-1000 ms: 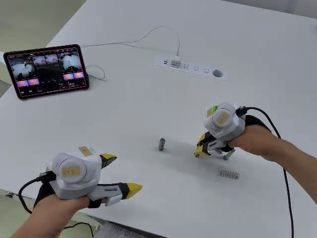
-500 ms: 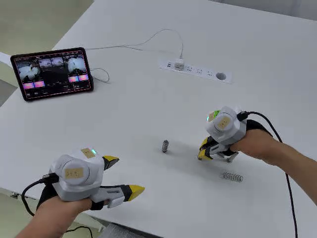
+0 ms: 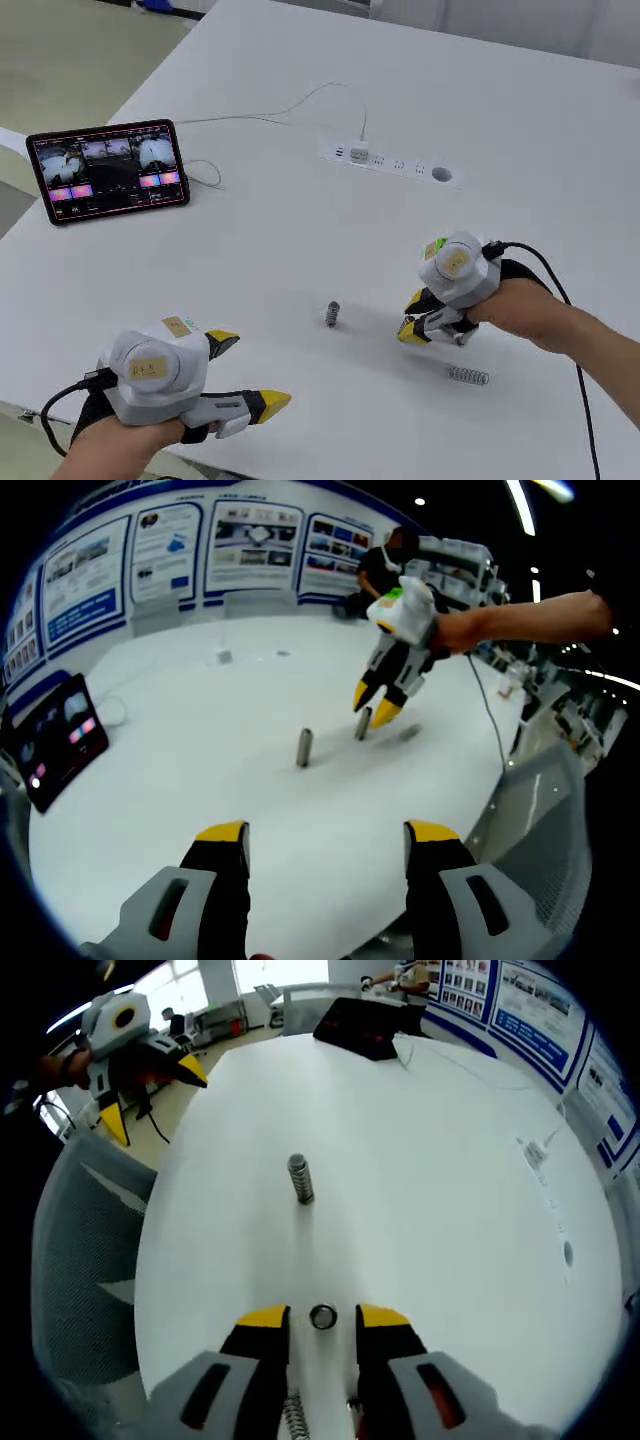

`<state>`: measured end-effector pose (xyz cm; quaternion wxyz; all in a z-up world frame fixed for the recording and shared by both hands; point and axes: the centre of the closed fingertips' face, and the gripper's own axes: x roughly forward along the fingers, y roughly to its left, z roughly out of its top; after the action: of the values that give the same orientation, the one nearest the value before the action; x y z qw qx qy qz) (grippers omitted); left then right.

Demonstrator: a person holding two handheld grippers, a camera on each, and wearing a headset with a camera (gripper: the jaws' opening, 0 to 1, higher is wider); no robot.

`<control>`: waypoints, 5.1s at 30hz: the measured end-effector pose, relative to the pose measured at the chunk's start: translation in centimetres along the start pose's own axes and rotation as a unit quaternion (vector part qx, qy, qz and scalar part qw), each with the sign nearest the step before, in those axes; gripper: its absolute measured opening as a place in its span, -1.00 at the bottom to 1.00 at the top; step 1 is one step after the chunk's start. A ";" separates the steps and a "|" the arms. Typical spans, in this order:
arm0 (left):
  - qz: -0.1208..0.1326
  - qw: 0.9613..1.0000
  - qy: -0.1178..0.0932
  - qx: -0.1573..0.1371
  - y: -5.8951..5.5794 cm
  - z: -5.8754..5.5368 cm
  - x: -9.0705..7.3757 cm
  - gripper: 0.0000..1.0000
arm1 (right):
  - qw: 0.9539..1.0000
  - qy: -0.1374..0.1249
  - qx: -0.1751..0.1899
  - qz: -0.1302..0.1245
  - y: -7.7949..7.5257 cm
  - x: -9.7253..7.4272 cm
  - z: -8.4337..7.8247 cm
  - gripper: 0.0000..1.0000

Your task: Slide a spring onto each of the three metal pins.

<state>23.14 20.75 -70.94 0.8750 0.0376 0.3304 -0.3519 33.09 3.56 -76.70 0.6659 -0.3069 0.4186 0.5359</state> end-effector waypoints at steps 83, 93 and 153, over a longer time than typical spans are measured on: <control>-0.049 0.998 -0.002 0.047 -2.9 3.1 3.5 0.29 | 0.912 -0.263 0.303 -0.090 6.6 -8.8 -6.3 0.25; -0.054 0.997 0.001 0.051 -3.1 3.2 4.0 0.29 | 0.903 -0.265 0.324 -0.093 7.8 -8.7 -7.4 0.27; -0.200 0.963 0.063 0.170 -14.7 4.9 17.5 0.24 | 0.893 -0.245 0.359 -0.114 11.0 -10.2 -12.5 0.43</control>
<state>25.75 -2.01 -75.25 0.7447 0.1407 0.3211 -0.5679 18.75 -9.24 -72.98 0.8685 0.0488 0.3687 0.3277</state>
